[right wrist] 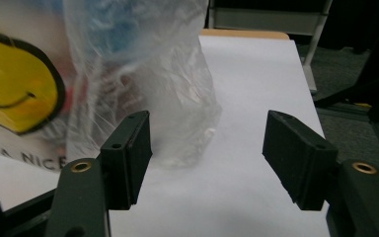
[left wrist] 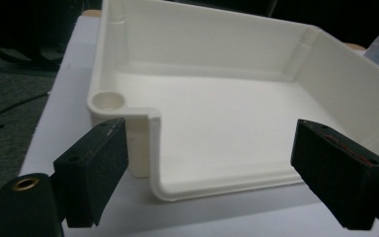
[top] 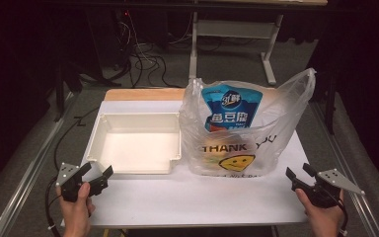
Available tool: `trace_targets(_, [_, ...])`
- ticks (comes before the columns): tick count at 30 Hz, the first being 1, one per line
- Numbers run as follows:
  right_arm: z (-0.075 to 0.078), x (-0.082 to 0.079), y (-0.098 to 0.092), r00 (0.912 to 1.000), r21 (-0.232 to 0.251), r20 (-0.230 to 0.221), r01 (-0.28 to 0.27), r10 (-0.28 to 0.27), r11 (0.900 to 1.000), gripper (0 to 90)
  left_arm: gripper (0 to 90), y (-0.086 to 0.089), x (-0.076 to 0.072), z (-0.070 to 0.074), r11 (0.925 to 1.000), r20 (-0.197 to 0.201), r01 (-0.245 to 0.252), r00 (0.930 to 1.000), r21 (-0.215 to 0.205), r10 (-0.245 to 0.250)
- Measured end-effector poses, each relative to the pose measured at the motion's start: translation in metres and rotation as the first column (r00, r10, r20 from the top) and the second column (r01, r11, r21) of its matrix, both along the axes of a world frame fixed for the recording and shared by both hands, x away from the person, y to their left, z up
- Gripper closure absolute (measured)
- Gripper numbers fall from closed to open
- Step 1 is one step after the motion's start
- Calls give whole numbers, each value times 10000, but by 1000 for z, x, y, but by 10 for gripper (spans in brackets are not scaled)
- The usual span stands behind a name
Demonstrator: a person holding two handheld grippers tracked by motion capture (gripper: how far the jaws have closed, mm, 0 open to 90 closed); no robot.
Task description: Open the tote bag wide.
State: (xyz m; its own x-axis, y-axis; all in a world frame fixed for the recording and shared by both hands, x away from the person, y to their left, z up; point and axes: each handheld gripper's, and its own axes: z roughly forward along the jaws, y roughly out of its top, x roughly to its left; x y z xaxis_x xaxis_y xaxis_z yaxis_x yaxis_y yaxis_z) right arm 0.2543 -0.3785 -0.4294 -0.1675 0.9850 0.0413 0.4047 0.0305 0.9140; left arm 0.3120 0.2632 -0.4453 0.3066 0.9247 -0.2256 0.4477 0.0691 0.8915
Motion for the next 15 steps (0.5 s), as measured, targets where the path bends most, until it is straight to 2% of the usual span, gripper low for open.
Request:
trace_targets(2, [5, -1, 2, 9999, 37, 167, 24, -24, 10000, 363, 150, -3, 0, 2, 10000, 59, -19, 10000, 35, 19])
trace_targets(3, [9, -1, 2, 9997, 84, 261, -36, 34, 10000, 365, 151, -14, 1, 7, 9998, 134, 188, 9997, 71, -189])
trace_targets(4, [14, -1, 4, 9995, 166, 308, -26, 21, 9999, 377, 152, -19, 2, 8, 9992, 23, 327, 9995, 227, -328])
trace_targets(5, [17, -1, 5, 9992, 147, 386, 33, -39, 9999, 395, 152, -26, 3, 10, 9968, -143, 517, 9986, 608, -509])
trace_targets(6, [21, -2, 8, 9986, 118, 501, 161, -167, 9998, 404, 152, -33, 4, 12, 9929, -130, 659, 9978, 990, -649])
trace_targets(7, [25, -2, 10, 9975, 135, 680, 169, -178, 9998, 406, 152, -39, 3, 15, 9911, -20, 791, 9968, 1068, -793])
trace_targets(9, [34, -2, 16, 9957, 338, 908, -218, 187, 9992, 390, 152, -43, 3, 20, 9905, 19, 931, 9956, 1009, -938])
trace_targets(10, [40, -2, 20, 9948, 263, 984, -296, 269, 9992, 377, 154, -50, 3, 29, 9907, 186, 988, 9947, 934, -1010])
trace_targets(12, [45, -2, 25, 9940, 242, 1037, -365, 338, 9990, 362, 155, -54, 4, 33, 9906, 279, 1022, 9941, 909, -1051])
trace_targets(15, [63, 2, 37, 9918, 290, 1127, -634, 598, 9976, 274, 157, -71, 12, 45, 9879, 403, 1238, 9910, 933, -1280])
